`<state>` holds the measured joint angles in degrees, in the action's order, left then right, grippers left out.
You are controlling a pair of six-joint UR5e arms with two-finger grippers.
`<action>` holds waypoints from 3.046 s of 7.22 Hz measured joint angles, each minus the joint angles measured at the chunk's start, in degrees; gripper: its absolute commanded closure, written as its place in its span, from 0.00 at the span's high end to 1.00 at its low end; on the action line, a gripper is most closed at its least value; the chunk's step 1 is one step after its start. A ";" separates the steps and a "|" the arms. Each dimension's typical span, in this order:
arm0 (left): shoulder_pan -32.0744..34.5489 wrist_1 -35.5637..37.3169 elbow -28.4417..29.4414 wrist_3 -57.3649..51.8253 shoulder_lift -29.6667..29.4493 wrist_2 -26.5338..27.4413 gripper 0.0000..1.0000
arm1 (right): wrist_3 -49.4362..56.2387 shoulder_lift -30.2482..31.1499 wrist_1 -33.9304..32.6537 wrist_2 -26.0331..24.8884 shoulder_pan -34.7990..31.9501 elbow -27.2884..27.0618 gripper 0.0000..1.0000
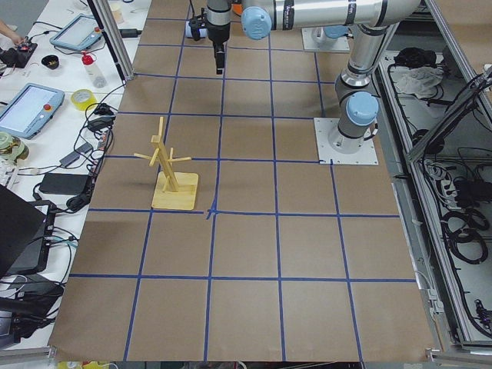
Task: Flip cup
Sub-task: 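Lower the right gripper toward the upside-down white cup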
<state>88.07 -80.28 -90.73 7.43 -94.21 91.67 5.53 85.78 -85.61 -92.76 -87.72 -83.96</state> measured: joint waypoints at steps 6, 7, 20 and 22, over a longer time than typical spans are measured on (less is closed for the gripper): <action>0.00 0.00 0.33 -0.12 0.41 0.01 1.00 | 0.01 0.00 -0.41 -0.07 0.00 -0.09 1.00; 0.02 -0.14 0.66 -0.18 0.85 -0.01 1.00 | 0.00 0.00 -0.40 -0.16 0.00 -0.09 1.00; 0.06 -7.69 3.13 -0.08 4.71 0.55 1.00 | 0.54 -7.74 -15.07 -0.27 2.09 -0.93 1.00; 0.08 -7.62 2.85 -0.11 4.69 0.54 1.00 | 0.44 -13.01 -21.54 -0.37 2.61 -1.06 1.00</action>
<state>88.15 -87.90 -87.89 7.32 -89.51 92.20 5.98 72.77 -107.15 -93.13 -85.11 -85.02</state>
